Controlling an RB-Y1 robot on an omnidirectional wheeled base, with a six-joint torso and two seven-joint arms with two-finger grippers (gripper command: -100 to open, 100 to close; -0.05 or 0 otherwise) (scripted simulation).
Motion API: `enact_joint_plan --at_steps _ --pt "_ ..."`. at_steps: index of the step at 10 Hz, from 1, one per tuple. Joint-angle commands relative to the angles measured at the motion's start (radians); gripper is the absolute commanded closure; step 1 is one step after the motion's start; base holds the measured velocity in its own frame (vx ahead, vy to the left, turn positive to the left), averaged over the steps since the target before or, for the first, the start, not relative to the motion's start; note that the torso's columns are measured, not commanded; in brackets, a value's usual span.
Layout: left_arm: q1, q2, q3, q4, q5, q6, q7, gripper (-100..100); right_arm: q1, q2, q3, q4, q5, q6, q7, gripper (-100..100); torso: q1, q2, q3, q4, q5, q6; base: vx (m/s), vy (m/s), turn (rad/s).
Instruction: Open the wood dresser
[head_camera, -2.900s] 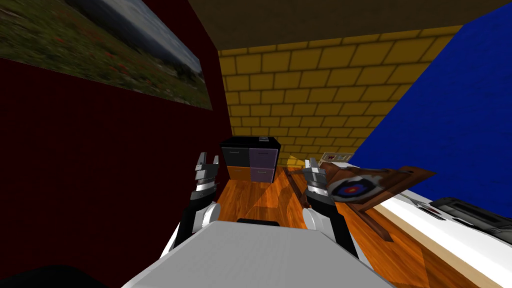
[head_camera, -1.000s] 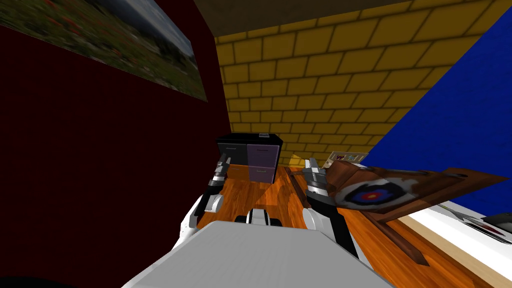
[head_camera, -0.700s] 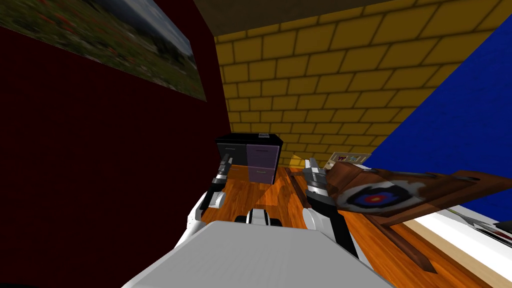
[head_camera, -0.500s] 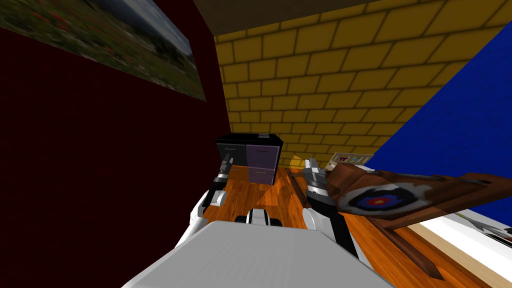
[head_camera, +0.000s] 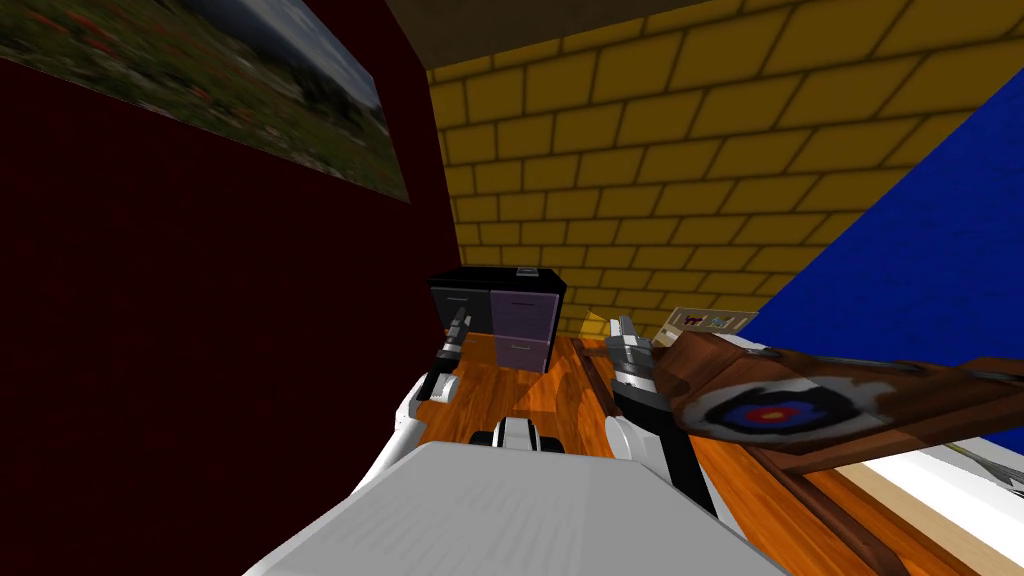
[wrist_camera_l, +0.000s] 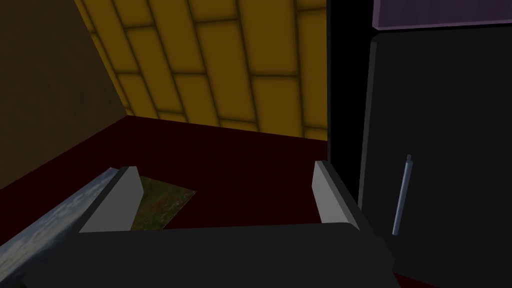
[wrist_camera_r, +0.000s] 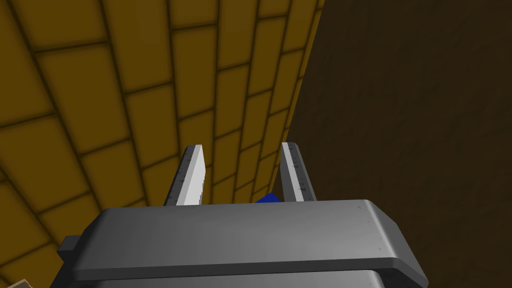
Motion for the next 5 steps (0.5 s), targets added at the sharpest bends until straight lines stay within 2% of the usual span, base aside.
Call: enact_joint_plan --at_steps 1,2,3,5 --pt "-0.036 -0.003 -0.005 0.069 0.003 -0.003 -0.003 -100 0.0 0.0 0.0 0.0 0.0 0.0 0.0 0 0.0 0.0 0.0 0.0 0.0 0.0 0.041 -0.038 0.012" --pt "-0.068 -0.005 -0.008 0.105 0.005 -0.002 -0.005 -100 0.0 0.0 0.0 0.0 0.0 0.0 0.0 0 0.0 0.001 0.001 0.0 0.0 0.0 0.038 -0.039 0.032" --pt "-0.068 -0.005 -0.008 0.118 0.005 -0.002 -0.005 -100 0.0 0.0 0.0 0.0 0.0 0.0 0.0 0 0.0 0.001 0.001 0.001 0.0 0.0 0.031 -0.033 0.014" --pt "-0.133 -0.012 -0.014 0.19 0.011 0.001 -0.01 -100 0.0 0.0 0.0 0.0 0.0 0.0 0.0 0 -0.001 0.0 0.0 0.0 0.0 0.0 0.049 -0.052 0.039"
